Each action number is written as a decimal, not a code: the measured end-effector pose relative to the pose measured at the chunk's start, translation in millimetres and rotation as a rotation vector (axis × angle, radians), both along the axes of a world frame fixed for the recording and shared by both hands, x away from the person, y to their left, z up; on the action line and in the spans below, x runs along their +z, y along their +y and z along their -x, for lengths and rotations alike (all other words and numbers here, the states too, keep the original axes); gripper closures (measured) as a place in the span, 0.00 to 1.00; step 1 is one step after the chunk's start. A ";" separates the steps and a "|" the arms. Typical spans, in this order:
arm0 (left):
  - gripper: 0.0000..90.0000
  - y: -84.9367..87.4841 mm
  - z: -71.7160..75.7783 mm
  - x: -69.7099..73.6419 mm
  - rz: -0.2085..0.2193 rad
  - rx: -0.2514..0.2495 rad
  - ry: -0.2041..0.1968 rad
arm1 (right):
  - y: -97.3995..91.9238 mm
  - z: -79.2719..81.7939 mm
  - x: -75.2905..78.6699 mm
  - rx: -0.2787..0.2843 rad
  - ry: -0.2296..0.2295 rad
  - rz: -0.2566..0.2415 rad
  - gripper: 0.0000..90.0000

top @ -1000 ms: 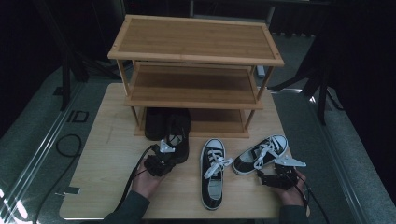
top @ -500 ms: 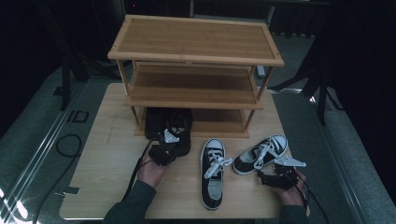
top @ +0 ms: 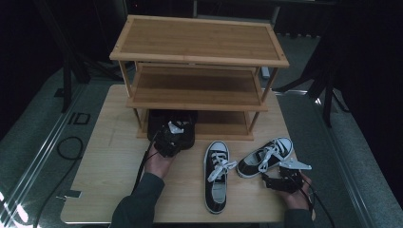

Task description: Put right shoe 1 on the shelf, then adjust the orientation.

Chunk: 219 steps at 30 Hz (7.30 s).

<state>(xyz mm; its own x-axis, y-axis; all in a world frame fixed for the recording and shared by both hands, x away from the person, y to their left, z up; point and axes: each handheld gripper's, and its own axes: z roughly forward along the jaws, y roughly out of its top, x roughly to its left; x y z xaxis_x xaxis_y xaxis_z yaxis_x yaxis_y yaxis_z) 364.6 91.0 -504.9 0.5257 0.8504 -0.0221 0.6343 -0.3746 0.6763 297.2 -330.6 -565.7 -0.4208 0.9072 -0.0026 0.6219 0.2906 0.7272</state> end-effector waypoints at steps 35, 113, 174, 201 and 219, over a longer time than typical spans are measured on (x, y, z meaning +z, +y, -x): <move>0.99 80.8 3.4 13.8 0.032 0.183 -0.062 | 0.0 0.0 0.0 0.000 0.000 -0.001 0.15; 0.65 103.8 18.3 -46.3 0.072 0.167 0.023 | 2.3 13.5 13.4 0.134 0.073 -0.030 0.63; 0.65 97.2 19.2 -48.7 0.038 0.153 0.024 | 123.6 21.7 33.9 0.356 -0.059 0.096 1.00; 0.65 94.1 18.7 -49.7 0.029 0.145 0.024 | 143.7 9.1 27.1 0.335 -0.047 0.150 1.00; 0.65 94.8 18.6 -49.8 0.029 0.146 0.025 | 163.4 0.3 32.7 0.391 -0.047 0.145 1.00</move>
